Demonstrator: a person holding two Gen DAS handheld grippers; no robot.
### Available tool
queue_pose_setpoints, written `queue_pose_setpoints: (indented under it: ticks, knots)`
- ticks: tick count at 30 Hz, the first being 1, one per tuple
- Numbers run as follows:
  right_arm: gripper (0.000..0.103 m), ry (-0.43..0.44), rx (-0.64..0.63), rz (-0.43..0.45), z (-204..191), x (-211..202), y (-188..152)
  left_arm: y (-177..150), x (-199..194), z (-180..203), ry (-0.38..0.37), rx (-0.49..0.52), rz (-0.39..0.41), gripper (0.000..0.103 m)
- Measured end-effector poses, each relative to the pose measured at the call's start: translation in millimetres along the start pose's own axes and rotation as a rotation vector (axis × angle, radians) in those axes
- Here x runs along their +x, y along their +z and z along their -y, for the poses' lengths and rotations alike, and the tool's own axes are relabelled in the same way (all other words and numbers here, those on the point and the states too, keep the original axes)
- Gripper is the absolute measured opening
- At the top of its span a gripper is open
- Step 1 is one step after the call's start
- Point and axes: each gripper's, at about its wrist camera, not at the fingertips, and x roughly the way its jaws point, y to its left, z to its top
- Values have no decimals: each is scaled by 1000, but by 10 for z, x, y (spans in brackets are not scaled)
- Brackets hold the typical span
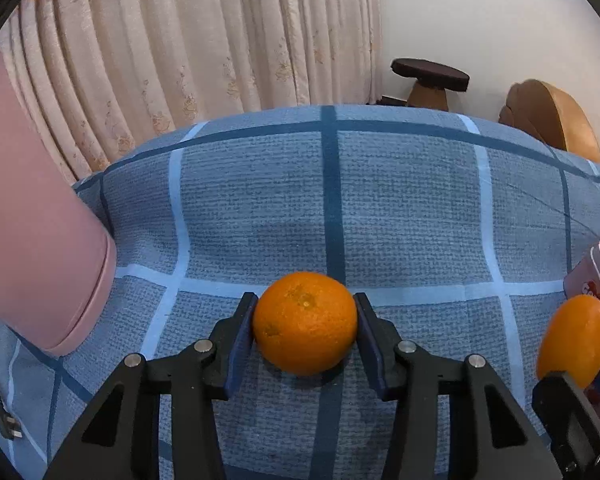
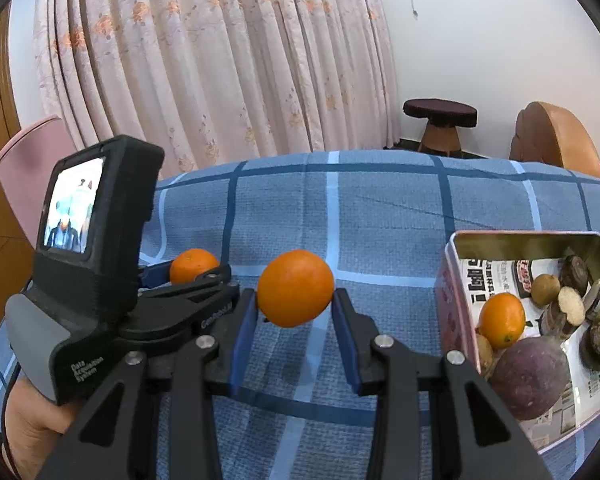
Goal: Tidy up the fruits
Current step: 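Carry both oranges over the pink tin and lower them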
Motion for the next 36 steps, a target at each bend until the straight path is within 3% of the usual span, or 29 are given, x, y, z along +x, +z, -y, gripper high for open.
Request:
queue_pose_setpoints:
  ticks: [7,15,36]
  knots:
    - [41,-17,-21,34,-55,-49,-48,-94,-286,-52,52,-69,125,49]
    - [41,-43,-63,108,-132,-209,-101,-256,-559,-157,110,-124,200,49]
    - [41,-78,-74,138,107,-639,-292,-624,-946,114,84,-125,259,49]
